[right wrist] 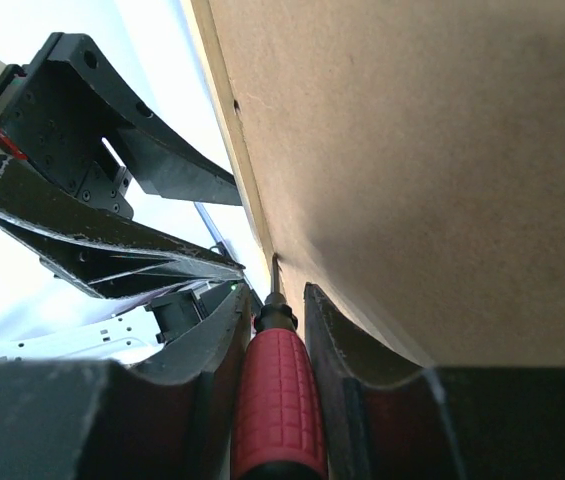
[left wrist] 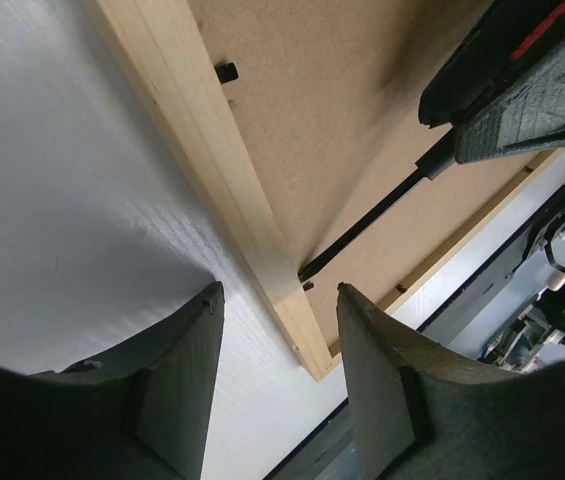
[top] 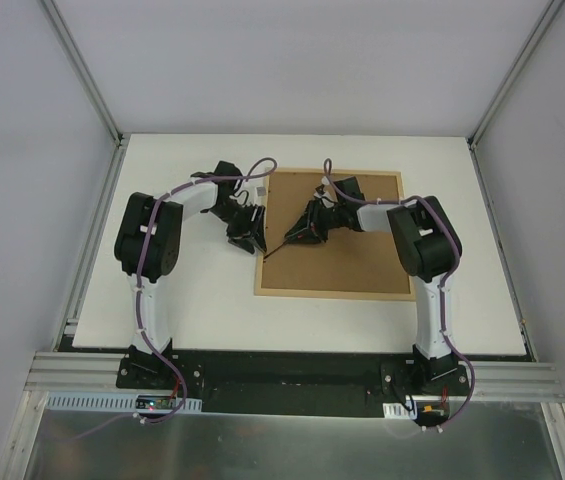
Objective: Take the photo out of the frame
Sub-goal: Release the photo frame item from the photo frame.
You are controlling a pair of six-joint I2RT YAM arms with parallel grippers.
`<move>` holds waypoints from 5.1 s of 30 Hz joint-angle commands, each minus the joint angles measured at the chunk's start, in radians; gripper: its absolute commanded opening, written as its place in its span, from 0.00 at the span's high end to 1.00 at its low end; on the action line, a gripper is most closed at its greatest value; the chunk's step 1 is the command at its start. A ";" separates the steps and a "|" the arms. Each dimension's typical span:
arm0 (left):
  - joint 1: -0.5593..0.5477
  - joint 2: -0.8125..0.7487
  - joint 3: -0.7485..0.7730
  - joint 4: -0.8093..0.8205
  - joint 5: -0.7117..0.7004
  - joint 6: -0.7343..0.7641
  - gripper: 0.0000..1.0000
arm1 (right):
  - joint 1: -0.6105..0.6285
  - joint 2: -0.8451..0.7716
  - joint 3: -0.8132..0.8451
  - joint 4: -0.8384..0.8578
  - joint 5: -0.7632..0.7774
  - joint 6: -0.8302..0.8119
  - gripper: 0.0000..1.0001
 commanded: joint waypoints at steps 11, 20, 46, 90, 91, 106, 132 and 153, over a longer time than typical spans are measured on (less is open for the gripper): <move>-0.009 0.015 -0.007 0.001 -0.064 -0.040 0.69 | -0.040 -0.064 -0.006 0.001 -0.067 -0.063 0.99; -0.009 0.027 0.004 0.000 -0.047 -0.054 0.64 | 0.003 -0.064 -0.026 -0.013 -0.058 -0.098 0.99; -0.049 0.063 0.016 0.000 -0.070 -0.062 0.73 | -0.015 -0.073 0.004 -0.009 -0.021 -0.109 0.99; -0.072 0.029 -0.001 -0.002 -0.194 -0.106 0.82 | 0.143 -0.212 0.007 -0.217 0.256 -0.132 0.99; -0.072 0.027 -0.001 0.000 -0.208 -0.108 0.82 | 0.156 -0.232 0.016 -0.292 0.295 -0.143 0.99; -0.081 0.007 0.013 -0.010 -0.314 -0.074 0.75 | 0.286 -0.216 0.223 -0.575 0.407 -0.230 1.00; 0.059 0.142 0.190 0.010 0.056 -0.044 0.60 | -0.005 0.162 0.530 -0.346 0.077 -0.269 1.00; 0.043 0.156 0.153 0.020 0.010 -0.074 0.81 | -0.060 0.142 0.395 -0.157 -0.047 -0.210 1.00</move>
